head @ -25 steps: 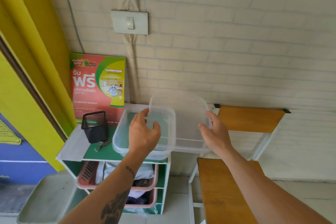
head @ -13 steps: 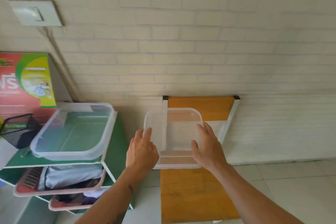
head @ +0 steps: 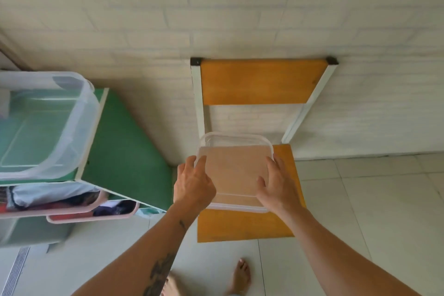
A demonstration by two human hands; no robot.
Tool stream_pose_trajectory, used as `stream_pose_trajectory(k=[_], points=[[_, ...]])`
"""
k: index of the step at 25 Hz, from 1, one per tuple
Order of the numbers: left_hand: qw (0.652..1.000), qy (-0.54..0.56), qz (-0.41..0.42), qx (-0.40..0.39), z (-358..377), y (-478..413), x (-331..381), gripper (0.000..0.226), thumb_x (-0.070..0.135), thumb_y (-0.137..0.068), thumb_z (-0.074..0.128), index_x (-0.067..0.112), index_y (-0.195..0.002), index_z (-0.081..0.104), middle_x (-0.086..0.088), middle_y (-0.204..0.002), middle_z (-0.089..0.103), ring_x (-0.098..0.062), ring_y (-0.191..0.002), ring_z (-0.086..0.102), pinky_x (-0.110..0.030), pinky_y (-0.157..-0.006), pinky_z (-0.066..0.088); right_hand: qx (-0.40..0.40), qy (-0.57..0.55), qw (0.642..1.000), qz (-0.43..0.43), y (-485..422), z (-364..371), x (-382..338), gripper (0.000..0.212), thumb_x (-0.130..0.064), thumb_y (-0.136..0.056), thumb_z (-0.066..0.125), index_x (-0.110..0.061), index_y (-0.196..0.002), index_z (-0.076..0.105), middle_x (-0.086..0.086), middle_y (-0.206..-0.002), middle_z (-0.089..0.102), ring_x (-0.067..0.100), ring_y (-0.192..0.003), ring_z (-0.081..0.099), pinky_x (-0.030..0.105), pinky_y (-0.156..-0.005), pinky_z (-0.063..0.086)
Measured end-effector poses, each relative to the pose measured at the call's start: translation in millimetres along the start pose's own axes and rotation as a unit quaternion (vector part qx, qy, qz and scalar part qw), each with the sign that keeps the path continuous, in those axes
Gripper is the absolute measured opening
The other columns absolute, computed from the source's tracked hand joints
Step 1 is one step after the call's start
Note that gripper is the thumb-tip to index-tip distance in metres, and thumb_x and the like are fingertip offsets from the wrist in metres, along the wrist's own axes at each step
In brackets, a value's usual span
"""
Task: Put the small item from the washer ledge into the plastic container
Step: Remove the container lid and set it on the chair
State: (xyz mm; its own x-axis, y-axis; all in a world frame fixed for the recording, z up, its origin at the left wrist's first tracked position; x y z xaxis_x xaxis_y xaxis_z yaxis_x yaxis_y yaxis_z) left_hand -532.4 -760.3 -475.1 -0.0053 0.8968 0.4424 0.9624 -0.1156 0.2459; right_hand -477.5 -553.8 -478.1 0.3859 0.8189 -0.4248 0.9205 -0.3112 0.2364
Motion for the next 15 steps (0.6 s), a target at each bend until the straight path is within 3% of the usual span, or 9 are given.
stream_pose_trajectory(k=[7, 15], points=[[0.994, 0.023, -0.027, -0.105, 119.4, -53.9, -32.7, 0.064, 0.004, -0.088, 0.048, 0.023, -0.148, 0.033, 0.0, -0.153, 0.032, -0.026, -0.137, 0.031, -0.042, -0.109, 0.038, -0.041, 0.018, 0.998, 0.047, -54.2, 104.2, 68.3, 0.061, -0.024, -0.094, 0.058, -0.017, -0.148, 0.029, 0.008, -0.159, 0.024, 0.029, -0.135, 0.044, 0.035, -0.098, 0.048], [0.98, 0.086, -0.054, -0.169, 192.9, -73.2, -55.5, 0.067, 0.007, -0.089, 0.051, 0.027, -0.149, 0.032, 0.004, -0.158, 0.023, -0.024, -0.142, 0.027, -0.043, -0.111, 0.039, -0.047, 0.037, 0.997, 0.048, -81.6, 154.7, 109.0, 0.065, -0.024, -0.089, 0.063, -0.019, -0.145, 0.031, 0.007, -0.152, 0.03, 0.026, -0.12, 0.055, 0.034, -0.086, 0.057]])
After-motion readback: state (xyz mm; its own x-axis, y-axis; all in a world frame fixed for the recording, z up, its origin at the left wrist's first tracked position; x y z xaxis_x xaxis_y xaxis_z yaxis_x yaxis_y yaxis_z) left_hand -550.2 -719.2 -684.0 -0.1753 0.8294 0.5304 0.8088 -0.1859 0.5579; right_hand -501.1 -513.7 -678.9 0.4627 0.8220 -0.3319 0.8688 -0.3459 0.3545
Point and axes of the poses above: each hand's wrist, its own y-axis away from the middle knuckle, its own z-axis out of the palm, x = y × z, the point moved 5 cm from there along -y, towards the middle knuckle
